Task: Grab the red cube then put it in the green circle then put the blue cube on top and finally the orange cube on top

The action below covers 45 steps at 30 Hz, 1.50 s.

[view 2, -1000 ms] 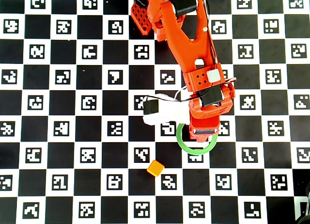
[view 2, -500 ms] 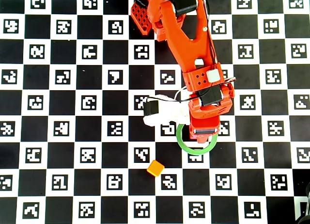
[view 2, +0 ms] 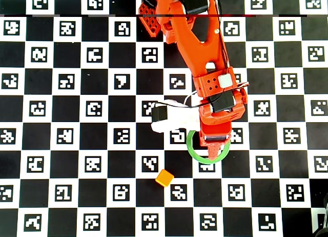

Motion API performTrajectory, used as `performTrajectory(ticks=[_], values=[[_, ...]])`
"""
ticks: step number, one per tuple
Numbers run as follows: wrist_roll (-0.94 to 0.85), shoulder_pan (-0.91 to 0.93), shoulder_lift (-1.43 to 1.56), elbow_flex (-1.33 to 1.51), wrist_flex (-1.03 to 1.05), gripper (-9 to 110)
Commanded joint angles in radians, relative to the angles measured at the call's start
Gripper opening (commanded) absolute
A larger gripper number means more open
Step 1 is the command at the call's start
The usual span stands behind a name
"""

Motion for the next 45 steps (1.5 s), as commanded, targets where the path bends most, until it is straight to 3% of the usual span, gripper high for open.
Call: performTrajectory(ticks=[1, 26, 35, 45], values=[[0.015, 0.005, 0.127, -0.051, 0.046, 44], [-0.006, 0.147, 0.16, -0.419, 0.357, 44], [0.083, 0.199, -0.055, -0.772, 0.506, 44], [0.176, 0.236, -0.293, -0.997, 0.477, 40]])
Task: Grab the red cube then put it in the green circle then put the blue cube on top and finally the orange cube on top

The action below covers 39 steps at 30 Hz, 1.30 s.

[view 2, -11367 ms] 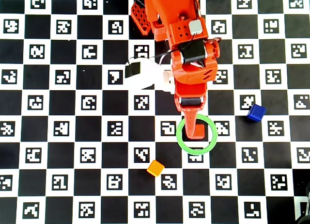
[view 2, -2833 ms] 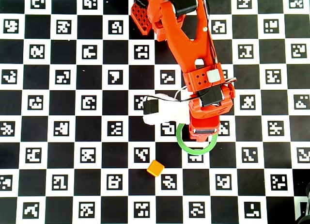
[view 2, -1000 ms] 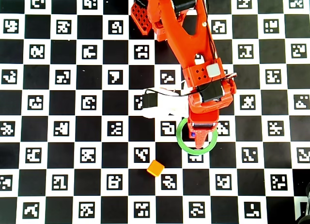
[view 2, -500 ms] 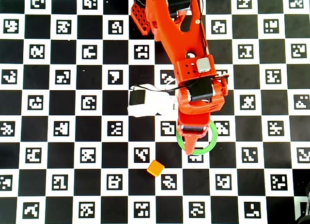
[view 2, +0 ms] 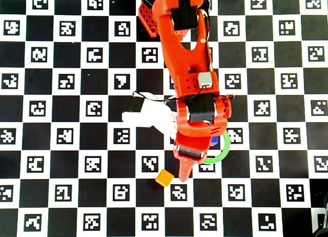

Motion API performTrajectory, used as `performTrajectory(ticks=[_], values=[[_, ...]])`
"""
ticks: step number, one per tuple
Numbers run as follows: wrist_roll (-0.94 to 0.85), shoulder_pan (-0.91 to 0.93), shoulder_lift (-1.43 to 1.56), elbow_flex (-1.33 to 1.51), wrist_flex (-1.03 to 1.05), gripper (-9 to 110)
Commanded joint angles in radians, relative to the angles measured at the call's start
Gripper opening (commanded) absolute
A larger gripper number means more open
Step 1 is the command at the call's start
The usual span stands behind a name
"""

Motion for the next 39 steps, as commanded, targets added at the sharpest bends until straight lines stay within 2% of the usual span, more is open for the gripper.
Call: performTrajectory(ticks=[1, 15, 39], values=[[0.014, 0.028, -0.029, -0.15, -0.021, 40], [0.035, 0.117, -0.239, -0.195, -0.11, 40], [0.061, 0.127, -0.351, -0.104, -0.212, 41]])
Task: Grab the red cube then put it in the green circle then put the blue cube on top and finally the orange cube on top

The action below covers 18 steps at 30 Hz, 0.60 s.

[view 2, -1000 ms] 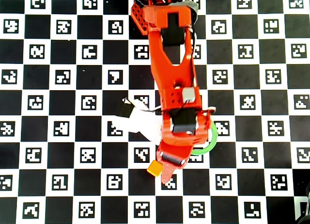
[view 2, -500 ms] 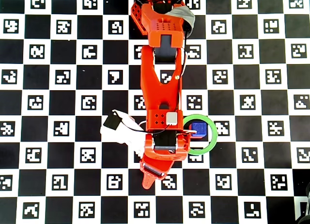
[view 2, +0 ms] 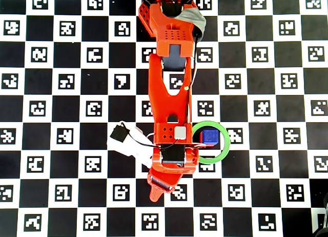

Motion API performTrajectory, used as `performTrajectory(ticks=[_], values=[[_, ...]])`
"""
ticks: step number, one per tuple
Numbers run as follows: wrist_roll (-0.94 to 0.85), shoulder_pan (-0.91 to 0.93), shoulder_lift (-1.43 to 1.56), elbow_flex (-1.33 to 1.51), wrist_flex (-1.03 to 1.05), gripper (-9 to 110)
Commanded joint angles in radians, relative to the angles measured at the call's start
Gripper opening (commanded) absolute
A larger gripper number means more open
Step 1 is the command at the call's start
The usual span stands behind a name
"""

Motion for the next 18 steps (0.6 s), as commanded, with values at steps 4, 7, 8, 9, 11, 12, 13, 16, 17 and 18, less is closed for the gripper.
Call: performTrajectory(ticks=[4, 7, 8, 9, 11, 12, 13, 16, 17, 18], values=[[0.002, 0.011, 0.041, -0.014, 0.0, 41], [0.006, 0.008, 0.041, -0.002, -0.005, 40], [0.008, 0.008, 0.041, 0.002, -0.009, 40], [0.009, 0.006, 0.041, 0.006, -0.014, 40], [0.012, 0.005, 0.041, 0.015, -0.023, 39], [0.012, 0.003, 0.043, 0.018, -0.028, 39], [0.012, 0.003, 0.043, 0.02, -0.029, 39], [0.011, 0.003, 0.043, 0.023, -0.038, 38], [0.009, 0.005, 0.043, 0.023, -0.04, 37], [0.008, 0.006, 0.043, 0.023, -0.041, 36]])
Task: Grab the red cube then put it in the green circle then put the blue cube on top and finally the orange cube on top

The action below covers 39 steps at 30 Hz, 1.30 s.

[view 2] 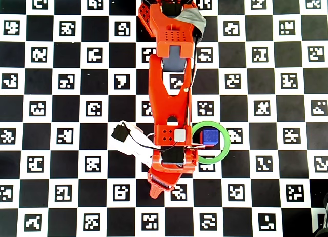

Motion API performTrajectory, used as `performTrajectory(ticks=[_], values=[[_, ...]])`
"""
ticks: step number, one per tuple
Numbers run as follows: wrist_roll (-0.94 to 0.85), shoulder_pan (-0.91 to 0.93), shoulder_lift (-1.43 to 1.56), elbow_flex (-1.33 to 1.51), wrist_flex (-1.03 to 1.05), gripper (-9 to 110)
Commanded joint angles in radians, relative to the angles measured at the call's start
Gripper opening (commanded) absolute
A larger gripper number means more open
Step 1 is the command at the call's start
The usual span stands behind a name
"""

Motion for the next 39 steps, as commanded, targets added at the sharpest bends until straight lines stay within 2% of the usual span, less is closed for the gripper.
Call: performTrajectory(ticks=[1, 5, 12, 26, 39], values=[[-0.003, 0.006, 0.043, -0.009, -0.011, 34], [0.005, 0.011, 0.043, -0.008, -0.012, 18], [0.009, 0.012, 0.043, -0.006, -0.014, 9], [-0.026, 0.018, 0.127, -0.002, 0.031, 7], [-0.126, 0.017, 0.377, 0.055, 0.138, 7]])
